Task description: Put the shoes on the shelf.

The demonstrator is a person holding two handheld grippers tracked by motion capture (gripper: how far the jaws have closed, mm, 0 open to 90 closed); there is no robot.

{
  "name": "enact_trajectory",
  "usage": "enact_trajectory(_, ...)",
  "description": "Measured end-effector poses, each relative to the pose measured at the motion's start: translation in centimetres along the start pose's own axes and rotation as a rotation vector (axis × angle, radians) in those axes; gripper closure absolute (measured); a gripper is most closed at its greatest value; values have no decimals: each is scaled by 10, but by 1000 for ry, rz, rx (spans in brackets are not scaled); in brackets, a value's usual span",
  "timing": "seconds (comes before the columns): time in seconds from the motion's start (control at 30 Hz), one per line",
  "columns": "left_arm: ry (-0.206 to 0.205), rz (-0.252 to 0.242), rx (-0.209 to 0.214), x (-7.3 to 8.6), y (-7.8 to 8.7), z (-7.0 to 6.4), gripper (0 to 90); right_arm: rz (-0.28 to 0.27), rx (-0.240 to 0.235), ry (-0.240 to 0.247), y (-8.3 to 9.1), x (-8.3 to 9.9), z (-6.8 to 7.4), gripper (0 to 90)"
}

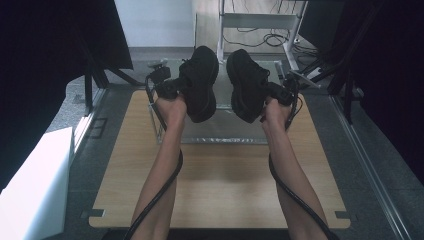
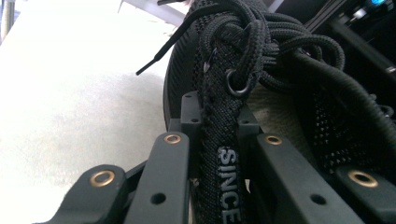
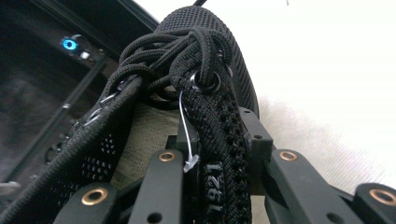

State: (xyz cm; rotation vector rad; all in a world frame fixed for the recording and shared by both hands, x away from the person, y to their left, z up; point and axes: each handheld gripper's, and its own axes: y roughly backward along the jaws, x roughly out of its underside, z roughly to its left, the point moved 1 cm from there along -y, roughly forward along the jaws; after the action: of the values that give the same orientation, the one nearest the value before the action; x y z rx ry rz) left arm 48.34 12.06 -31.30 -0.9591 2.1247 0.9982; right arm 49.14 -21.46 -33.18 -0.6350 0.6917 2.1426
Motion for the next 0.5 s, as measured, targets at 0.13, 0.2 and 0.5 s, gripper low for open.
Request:
enact_trajectory(0.13, -23, 11, -36, -6, -7, -5, 793, -3, 38, 23, -5, -3, 0, 741)
enact_trajectory(0.2, -26, 18, -50, -8, -10, -7, 790, -8, 52, 28, -7, -5, 0, 740)
enact_trajectory(0.5, -49, 49, -82, -10, -20, -14, 756, 3, 87, 44, -12, -5, 5, 721)
